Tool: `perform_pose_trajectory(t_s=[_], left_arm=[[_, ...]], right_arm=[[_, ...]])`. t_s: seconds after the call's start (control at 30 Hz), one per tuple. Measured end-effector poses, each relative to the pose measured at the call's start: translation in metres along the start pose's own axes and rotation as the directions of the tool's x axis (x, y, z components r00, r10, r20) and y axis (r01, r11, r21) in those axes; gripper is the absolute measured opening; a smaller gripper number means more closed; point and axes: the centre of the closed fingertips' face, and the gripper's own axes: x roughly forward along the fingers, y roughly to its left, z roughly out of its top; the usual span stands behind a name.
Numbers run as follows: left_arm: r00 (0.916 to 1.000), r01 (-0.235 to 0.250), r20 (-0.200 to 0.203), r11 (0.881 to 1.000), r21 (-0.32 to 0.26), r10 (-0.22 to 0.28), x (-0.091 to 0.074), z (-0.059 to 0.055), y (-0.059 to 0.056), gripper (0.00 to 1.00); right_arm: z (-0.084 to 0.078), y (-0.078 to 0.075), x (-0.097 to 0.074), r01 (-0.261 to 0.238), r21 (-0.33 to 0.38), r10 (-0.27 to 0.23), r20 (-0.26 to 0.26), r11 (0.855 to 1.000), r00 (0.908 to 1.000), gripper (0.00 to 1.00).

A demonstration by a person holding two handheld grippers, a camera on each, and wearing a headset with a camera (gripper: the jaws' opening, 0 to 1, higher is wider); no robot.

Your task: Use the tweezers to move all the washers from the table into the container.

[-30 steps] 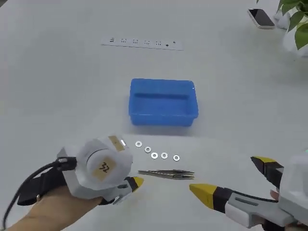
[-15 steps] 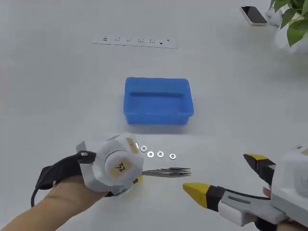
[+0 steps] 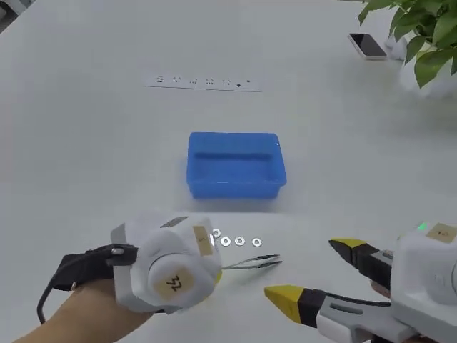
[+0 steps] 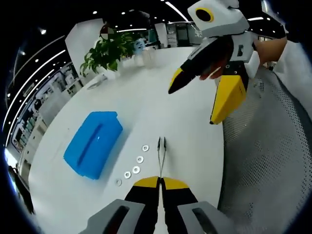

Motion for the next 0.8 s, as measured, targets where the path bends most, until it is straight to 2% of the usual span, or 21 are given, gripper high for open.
perform_pose_trajectory(t_s=[0.03,0.17,0.2,0.27,0.33,0.4,0.43,0.5,0.53,0.6,0.67,0.7,0.8], left_arm=[[1.0000,-0.001,0.003,1.000,-0.001,0.001,-0.004,0.002,-0.001,0.00],[0.9997,-0.004,0.023,1.000,-0.002,0.004,-0.019,0.011,-0.007,0.00],[0.9995,-0.006,0.030,1.000,-0.002,0.006,-0.021,0.012,-0.008,0.00],[0.9993,-0.008,0.036,1.000,0.000,0.008,-0.027,0.015,-0.012,0.00],[0.9989,-0.019,0.044,1.000,0.012,0.018,-0.032,0.018,-0.013,0.00],[0.9986,-0.023,0.048,1.000,0.015,0.023,-0.037,0.021,-0.015,0.00],[0.9985,-0.024,0.049,1.000,0.019,0.023,-0.041,0.023,-0.017,0.00],[0.9982,-0.024,0.056,0.999,0.035,0.022,-0.047,0.027,-0.019,0.00],[0.9981,-0.024,0.059,0.999,0.043,0.021,-0.048,0.028,-0.020,0.00],[0.9989,-0.014,0.046,0.998,0.058,0.011,-0.051,0.028,-0.023,0.00],[0.9993,-0.011,0.037,0.996,0.085,0.008,-0.054,0.028,-0.024,0.00],[0.9994,-0.006,0.035,0.996,0.094,0.002,-0.054,0.028,-0.025,0.00],[0.9994,0.023,0.022,0.994,0.107,-0.025,-0.054,0.026,-0.029,0.00]], right_arm=[[0.001,0.001,0.002,0.001,-0.011,-0.001,0.004,1.000,1.0000,0.54],[-0.007,0.011,0.012,-0.036,-0.106,0.030,-0.054,0.994,0.9981,0.45],[-0.009,0.017,0.016,-0.069,-0.137,0.059,-0.079,0.988,0.9951,0.41],[-0.010,0.022,0.024,-0.096,-0.198,0.076,-0.105,0.976,0.9916,0.34],[-0.008,0.028,0.031,-0.120,-0.250,0.094,-0.115,0.961,0.9889,0.31],[-0.004,0.033,0.039,-0.137,-0.309,0.105,-0.119,0.941,0.9874,0.30],[-0.005,0.036,0.043,-0.162,-0.338,0.120,-0.139,0.927,0.9829,0.28],[-0.005,0.037,0.052,-0.163,-0.391,0.110,-0.156,0.906,0.9817,0.26],[-0.007,0.040,0.054,-0.181,-0.398,0.124,-0.166,0.899,0.9783,0.25],[-0.008,0.048,0.060,-0.210,-0.388,0.154,-0.170,0.897,0.9734,0.23],[-0.009,0.058,0.064,-0.251,-0.384,0.194,-0.182,0.889,0.9640,0.22],[-0.009,0.060,0.065,-0.250,-0.391,0.193,-0.180,0.886,0.9645,0.22],[-0.013,0.067,0.072,-0.270,-0.433,0.204,-0.193,0.860,0.9598,0.18]])
